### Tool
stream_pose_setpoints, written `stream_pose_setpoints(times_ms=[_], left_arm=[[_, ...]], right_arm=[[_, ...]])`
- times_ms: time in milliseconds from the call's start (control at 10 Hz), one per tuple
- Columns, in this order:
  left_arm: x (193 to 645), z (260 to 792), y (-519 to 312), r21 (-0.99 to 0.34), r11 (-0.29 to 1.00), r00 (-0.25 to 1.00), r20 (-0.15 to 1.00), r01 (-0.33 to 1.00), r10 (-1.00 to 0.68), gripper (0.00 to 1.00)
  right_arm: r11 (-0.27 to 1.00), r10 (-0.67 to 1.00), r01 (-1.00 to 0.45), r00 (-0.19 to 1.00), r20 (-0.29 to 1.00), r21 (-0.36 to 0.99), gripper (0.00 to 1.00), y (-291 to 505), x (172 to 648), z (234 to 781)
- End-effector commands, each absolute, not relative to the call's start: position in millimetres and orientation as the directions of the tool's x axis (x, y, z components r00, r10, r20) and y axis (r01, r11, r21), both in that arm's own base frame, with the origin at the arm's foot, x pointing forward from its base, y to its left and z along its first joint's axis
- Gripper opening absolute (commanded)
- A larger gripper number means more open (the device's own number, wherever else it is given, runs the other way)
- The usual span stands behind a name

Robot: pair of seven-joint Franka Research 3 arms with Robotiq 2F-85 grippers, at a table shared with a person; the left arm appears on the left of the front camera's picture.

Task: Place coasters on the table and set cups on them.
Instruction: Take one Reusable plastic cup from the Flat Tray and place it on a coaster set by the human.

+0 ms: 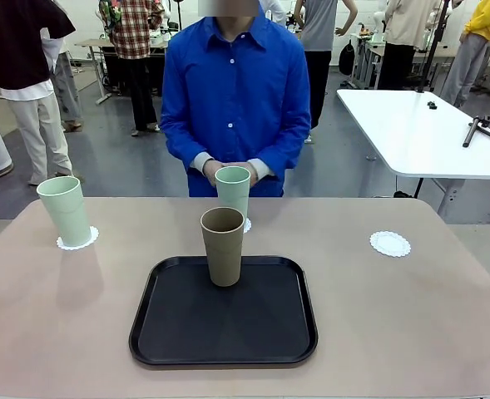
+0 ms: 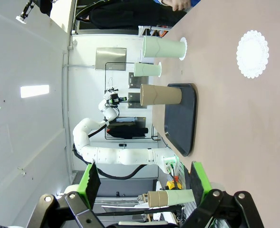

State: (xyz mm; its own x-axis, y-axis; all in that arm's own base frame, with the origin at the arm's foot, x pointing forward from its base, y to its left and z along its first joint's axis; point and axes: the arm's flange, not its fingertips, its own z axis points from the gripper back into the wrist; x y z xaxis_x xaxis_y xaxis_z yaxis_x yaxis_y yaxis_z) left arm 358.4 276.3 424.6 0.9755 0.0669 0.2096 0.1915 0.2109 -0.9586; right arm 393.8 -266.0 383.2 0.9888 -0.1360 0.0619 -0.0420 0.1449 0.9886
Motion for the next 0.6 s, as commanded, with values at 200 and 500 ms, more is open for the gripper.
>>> stream_pose_setpoints(times_ms=[200,500], left_arm=[[359,425,277,-0.959,0.209,0.974,0.213,0.192,0.081,1.0],[359,425,277,-0.959,0.209,0.974,0.213,0.192,0.081,1.0]], right_arm=[[0.305,0.01,-0.137,0.99,0.141,0.942,1.0,-208,401,433],[0.598,0.135,-0.229,0.973,0.186,0.768,1.0,-94,429,519]])
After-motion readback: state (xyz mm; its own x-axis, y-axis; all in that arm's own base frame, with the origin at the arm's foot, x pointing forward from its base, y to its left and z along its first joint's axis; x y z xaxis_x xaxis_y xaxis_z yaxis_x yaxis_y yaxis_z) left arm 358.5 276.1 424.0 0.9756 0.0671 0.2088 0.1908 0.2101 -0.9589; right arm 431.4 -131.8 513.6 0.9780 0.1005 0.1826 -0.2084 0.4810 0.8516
